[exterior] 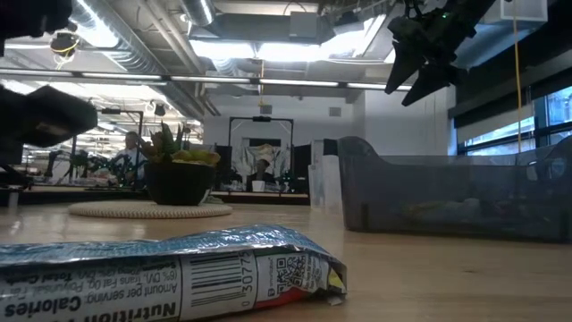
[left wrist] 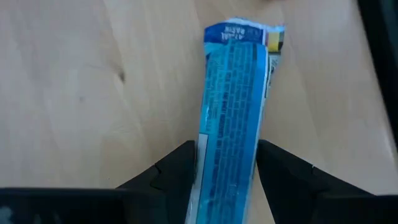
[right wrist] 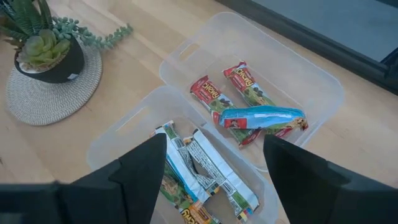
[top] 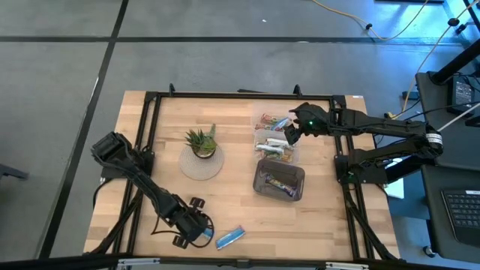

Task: Pick and place Granola Bars by type
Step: Put the blue granola bar into the black bin

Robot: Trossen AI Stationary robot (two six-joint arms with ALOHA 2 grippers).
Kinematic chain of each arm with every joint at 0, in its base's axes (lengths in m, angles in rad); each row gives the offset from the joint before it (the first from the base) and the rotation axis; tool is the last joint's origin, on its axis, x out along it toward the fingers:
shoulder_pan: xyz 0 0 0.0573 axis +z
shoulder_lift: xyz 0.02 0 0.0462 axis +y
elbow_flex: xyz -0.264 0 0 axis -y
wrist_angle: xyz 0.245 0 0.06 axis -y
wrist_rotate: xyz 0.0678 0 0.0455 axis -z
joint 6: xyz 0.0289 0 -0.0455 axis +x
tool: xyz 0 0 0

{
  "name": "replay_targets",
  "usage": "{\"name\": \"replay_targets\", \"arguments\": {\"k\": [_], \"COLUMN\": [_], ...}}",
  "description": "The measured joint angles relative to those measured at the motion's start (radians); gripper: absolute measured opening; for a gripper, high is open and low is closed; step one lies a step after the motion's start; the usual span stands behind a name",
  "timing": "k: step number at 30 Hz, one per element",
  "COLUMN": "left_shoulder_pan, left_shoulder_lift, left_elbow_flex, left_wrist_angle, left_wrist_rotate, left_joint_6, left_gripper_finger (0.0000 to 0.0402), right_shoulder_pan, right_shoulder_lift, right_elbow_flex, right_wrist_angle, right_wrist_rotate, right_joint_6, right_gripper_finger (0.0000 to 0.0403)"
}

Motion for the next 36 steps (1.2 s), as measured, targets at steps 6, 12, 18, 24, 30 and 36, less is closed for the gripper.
{"name": "replay_targets", "arguments": {"k": [6, 12, 18, 24, 30, 36], "left_shoulder_pan": [0.0, 0.0, -0.001, 0.0, -0.001, 0.006], "left_shoulder_lift": [0.016, 0.013, 0.013, 0.013, 0.014, 0.015], "left_elbow_flex": [0.003, 0.002, 0.001, 0.001, 0.0, -0.001], "left_wrist_angle": [0.005, 0.015, 0.021, 0.022, 0.014, 0.005], "left_wrist_rotate": [-0.005, -0.027, -0.041, -0.037, -0.055, -0.141], "left_joint_6": [-0.098, -0.261, -0.288, -0.286, -0.177, -0.119], "left_gripper_finger": [0.0162, 0.0162, 0.0163, 0.016, 0.0139, 0.0082], "right_shoulder_pan": [0.0, 0.0, 0.0, 0.0, 0.0, 0.0], "right_shoulder_lift": [0.0, 0.0, 0.0, 0.0, 0.0, 0.0], "right_elbow_flex": [0.0, 0.0, 0.0, 0.0, 0.0, 0.0], "right_wrist_angle": [-0.005, -0.008, -0.008, -0.008, -0.008, -0.009], "right_wrist_rotate": [0.0, 0.0, 0.0, 0.0, 0.0, 0.0], "right_joint_6": [-0.001, -0.001, -0.001, -0.003, -0.004, -0.004], "right_gripper_finger": [0.0272, 0.0272, 0.0272, 0.0272, 0.0272, 0.0272]}}
